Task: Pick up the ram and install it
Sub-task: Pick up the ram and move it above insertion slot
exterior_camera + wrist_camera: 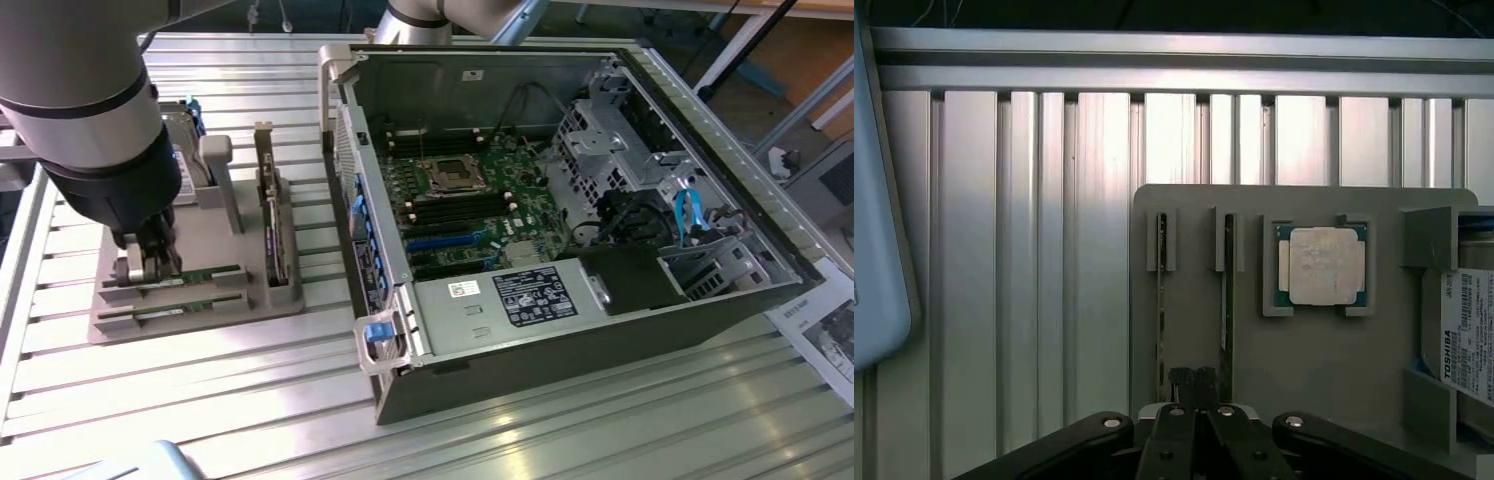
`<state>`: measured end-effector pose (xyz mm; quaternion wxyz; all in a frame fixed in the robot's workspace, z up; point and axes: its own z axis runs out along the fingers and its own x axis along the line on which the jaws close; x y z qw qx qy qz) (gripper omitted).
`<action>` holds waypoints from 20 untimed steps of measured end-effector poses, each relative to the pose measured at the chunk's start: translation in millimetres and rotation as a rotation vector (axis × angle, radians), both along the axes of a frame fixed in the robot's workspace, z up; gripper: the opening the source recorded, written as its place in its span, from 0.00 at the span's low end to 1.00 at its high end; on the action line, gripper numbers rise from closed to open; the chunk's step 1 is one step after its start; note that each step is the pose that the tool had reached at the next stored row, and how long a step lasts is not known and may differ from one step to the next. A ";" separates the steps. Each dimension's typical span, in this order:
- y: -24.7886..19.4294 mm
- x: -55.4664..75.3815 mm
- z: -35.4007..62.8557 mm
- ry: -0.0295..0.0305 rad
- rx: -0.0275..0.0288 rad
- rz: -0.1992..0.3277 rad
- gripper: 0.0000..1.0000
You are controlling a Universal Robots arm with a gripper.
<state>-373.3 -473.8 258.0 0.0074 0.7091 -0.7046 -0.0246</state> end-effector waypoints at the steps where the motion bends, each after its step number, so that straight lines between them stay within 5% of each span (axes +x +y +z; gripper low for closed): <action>1: -0.2 0.0 -1.5 0.0000 0.0000 0.000 0.10; 20: -2.1 0.0 -17.8 0.0001 -0.0001 0.001 0.10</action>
